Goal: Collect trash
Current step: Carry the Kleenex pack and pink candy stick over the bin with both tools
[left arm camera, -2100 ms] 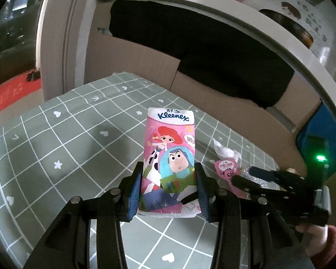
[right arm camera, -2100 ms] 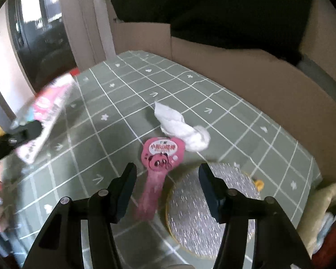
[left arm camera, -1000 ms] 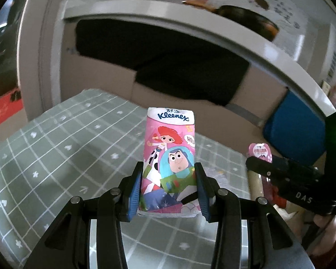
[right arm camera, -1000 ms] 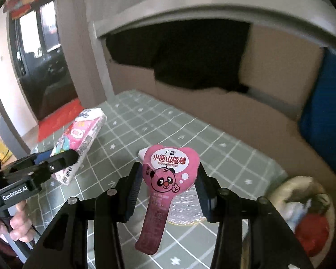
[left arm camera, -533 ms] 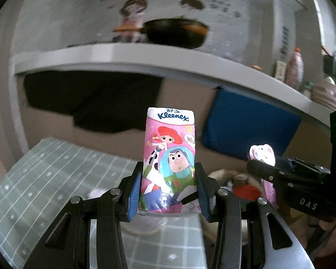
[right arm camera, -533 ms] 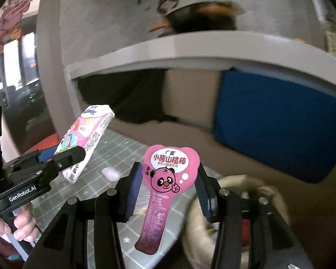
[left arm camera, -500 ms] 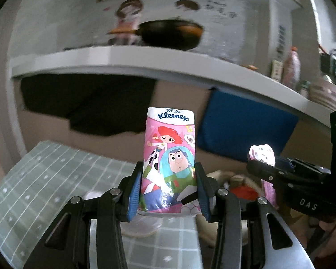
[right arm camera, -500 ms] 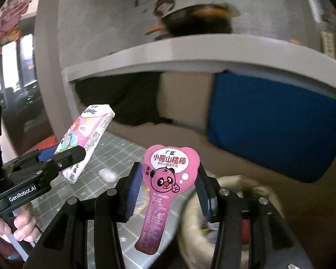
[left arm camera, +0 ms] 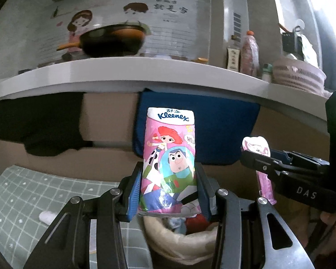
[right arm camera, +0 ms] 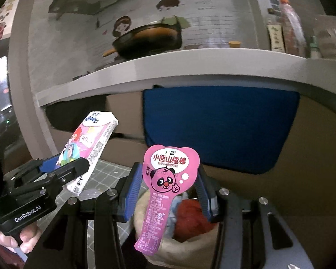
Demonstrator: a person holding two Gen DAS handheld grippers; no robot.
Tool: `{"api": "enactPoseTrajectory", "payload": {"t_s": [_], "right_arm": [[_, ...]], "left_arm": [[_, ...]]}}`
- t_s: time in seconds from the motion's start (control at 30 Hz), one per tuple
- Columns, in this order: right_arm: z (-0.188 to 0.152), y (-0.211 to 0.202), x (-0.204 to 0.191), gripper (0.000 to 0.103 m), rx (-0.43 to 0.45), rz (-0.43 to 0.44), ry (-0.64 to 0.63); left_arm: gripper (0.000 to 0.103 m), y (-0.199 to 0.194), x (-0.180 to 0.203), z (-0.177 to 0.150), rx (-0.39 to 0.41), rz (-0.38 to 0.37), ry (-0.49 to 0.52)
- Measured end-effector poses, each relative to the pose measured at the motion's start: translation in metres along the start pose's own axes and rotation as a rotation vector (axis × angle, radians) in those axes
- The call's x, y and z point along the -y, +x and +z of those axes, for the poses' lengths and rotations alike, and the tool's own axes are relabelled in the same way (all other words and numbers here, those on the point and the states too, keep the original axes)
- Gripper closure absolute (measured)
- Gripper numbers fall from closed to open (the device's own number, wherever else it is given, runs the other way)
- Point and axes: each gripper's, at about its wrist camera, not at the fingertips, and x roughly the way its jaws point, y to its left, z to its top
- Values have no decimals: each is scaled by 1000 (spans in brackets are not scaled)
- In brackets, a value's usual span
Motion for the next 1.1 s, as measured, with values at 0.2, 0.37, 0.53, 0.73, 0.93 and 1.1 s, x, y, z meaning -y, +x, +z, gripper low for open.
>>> {"api": "enactPoseTrajectory", "payload": {"t_s": [0.2, 0.37, 0.53, 0.73, 0.93, 1.1], "right_arm": [[-12, 7, 21, 59, -13, -5, 45], [-23, 25, 32, 59, -47, -10, 65], [-30, 43, 39, 59, -75, -8, 88], [-41, 65, 41, 59, -111, -22, 74], [-53, 90, 48, 59, -159, -29, 87], [-56, 107, 53, 59, -183, -34, 98]], "left_arm": [[59, 27, 5, -10, -41, -16, -13], [59, 49, 3, -23, -86, -31, -25], [59, 68, -2, -35, -127, -35, -39], [59, 87, -10, -42, -156, -40, -60], [59, 107, -19, -47, -196, -48, -91], [58, 123, -22, -57, -236, -51, -96]]}}
